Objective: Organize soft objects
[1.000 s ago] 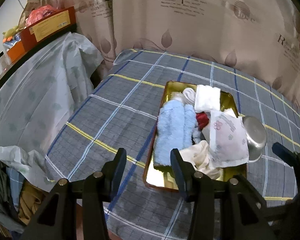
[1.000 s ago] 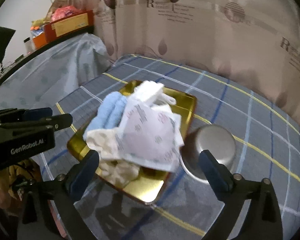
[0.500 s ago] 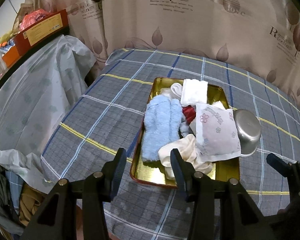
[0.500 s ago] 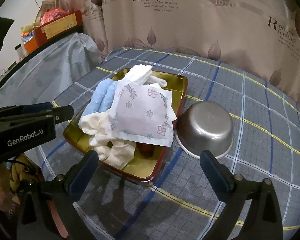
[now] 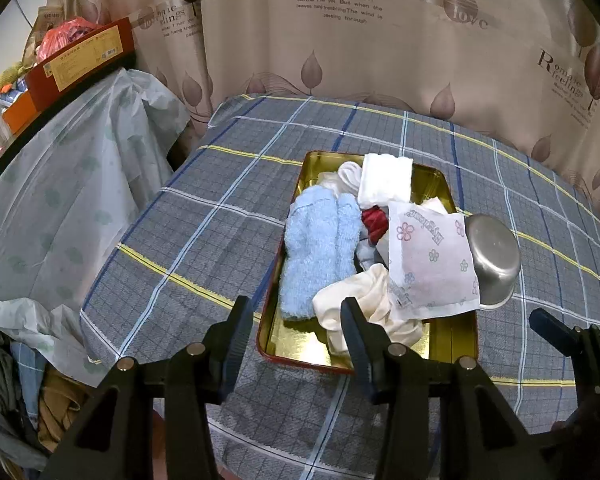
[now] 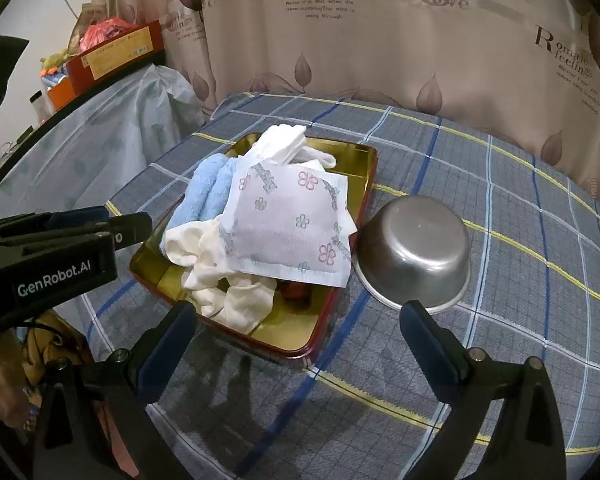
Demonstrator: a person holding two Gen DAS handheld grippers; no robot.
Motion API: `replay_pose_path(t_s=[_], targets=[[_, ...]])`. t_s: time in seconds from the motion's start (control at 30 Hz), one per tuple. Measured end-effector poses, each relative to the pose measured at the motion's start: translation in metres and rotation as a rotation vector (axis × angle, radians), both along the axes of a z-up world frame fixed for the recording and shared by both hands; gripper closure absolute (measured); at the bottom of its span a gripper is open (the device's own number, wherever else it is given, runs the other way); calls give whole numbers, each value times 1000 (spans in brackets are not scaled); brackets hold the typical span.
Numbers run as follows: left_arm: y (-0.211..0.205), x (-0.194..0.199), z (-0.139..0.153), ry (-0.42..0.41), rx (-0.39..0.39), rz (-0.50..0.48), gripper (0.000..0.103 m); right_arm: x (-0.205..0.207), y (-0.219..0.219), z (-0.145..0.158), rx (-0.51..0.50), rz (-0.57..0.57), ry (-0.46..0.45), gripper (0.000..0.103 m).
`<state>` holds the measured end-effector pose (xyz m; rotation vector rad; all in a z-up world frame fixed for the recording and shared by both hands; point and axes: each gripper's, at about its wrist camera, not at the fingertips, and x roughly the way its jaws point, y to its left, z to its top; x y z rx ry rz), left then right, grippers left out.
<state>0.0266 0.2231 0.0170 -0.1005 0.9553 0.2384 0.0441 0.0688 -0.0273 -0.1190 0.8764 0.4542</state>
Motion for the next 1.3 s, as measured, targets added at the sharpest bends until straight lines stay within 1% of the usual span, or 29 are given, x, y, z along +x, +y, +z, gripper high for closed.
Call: replay_pose_path(t_s=[0.37,0.97,1.3], targets=[[-1,0,-4,10,2,-10,57,1,0,-2,7,0,21,3],[-1,-1,-5,15,1,-9,57,1,0,-5,5,-5,24,3],[-2,-1,-6,21,5,-11,57,-1,4,-7,-14,-5,14,3]])
